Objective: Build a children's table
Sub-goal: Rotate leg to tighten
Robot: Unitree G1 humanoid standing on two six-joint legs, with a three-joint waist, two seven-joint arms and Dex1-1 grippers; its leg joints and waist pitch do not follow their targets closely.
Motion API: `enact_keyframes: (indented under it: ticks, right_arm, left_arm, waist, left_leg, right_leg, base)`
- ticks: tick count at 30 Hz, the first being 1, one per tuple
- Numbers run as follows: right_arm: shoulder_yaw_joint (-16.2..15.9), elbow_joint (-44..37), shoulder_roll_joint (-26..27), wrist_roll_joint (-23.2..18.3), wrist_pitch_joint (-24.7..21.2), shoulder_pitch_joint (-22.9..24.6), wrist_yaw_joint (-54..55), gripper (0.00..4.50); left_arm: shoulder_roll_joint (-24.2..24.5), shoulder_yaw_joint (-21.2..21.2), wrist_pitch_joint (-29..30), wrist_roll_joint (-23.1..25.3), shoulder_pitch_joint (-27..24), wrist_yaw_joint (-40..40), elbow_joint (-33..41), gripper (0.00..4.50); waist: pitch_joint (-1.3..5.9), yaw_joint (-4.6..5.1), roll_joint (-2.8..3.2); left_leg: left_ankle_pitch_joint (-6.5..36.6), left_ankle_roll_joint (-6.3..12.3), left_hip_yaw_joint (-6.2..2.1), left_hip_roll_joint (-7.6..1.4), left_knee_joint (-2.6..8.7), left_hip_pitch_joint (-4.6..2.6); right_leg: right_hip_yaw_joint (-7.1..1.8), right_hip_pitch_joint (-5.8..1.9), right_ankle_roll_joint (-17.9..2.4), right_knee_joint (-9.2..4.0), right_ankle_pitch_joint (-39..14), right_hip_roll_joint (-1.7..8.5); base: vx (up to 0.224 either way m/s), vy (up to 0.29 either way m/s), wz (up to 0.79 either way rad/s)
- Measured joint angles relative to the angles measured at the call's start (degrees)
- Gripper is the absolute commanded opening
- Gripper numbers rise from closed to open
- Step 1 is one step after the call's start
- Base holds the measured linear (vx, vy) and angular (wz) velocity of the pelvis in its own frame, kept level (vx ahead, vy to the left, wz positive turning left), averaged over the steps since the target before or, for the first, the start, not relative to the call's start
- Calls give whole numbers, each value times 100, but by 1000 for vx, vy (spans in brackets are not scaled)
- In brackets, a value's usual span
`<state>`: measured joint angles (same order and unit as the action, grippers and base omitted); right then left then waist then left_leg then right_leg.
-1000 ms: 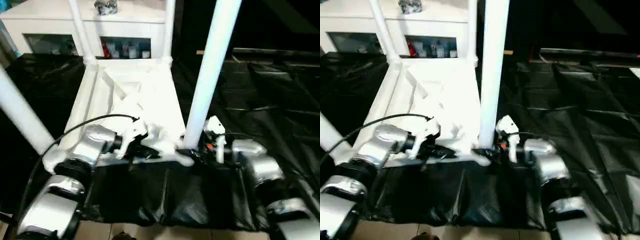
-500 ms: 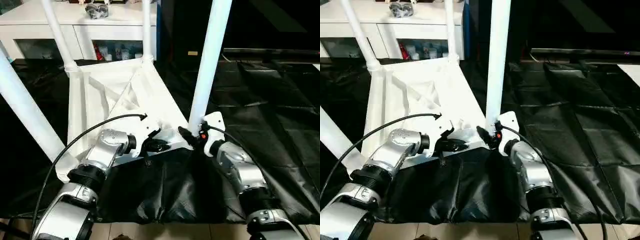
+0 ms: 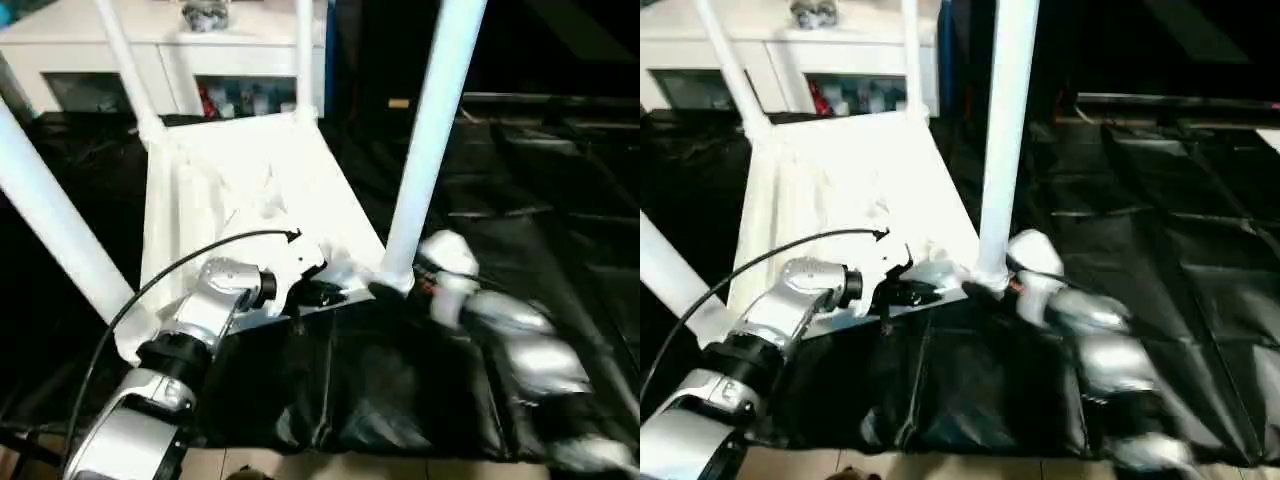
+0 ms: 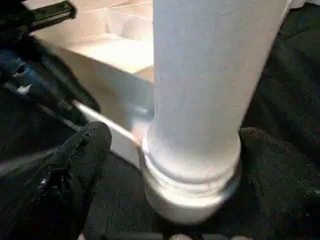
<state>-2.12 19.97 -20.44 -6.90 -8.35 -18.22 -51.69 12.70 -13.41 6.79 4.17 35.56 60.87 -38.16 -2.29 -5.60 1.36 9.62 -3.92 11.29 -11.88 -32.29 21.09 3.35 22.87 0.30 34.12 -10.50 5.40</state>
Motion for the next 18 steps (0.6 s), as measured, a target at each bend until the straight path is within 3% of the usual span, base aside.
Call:
enact_keyframes:
  ticks: [7,11,18]
  right_arm:
    - [361,-980,-787,-685,-620,549,-872,443]
    - [356,-1025,-668,-669,-558,544,-735,443]
    - [161,-963,-444,-590,-448,319,-479,443]
  left_arm:
    - [95,1,-91,0,-134,-42,145,0]
    - [155,16,-100,-6,-191,-35,218,0]
    - [195,-29,-132,-18,-250,169,343,0]
  waist:
    - [-10,23,-24]
    - [-9,64,-22]
    - [-1,43,-9]
  left_leg:
    - [0,0,1,0,-2,-4]
    - [0,0,-2,-1,0,-4]
    - [0,0,0,2,-6,2]
  right_leg:
    - [-2,0,24,0,-14,0]
    - [2,8,25,1,-14,-2]
    - [-4,7,25,-2,-14,0]
  base:
    - [0,0,0]
    - [0,0,0]
    - [0,0,0]
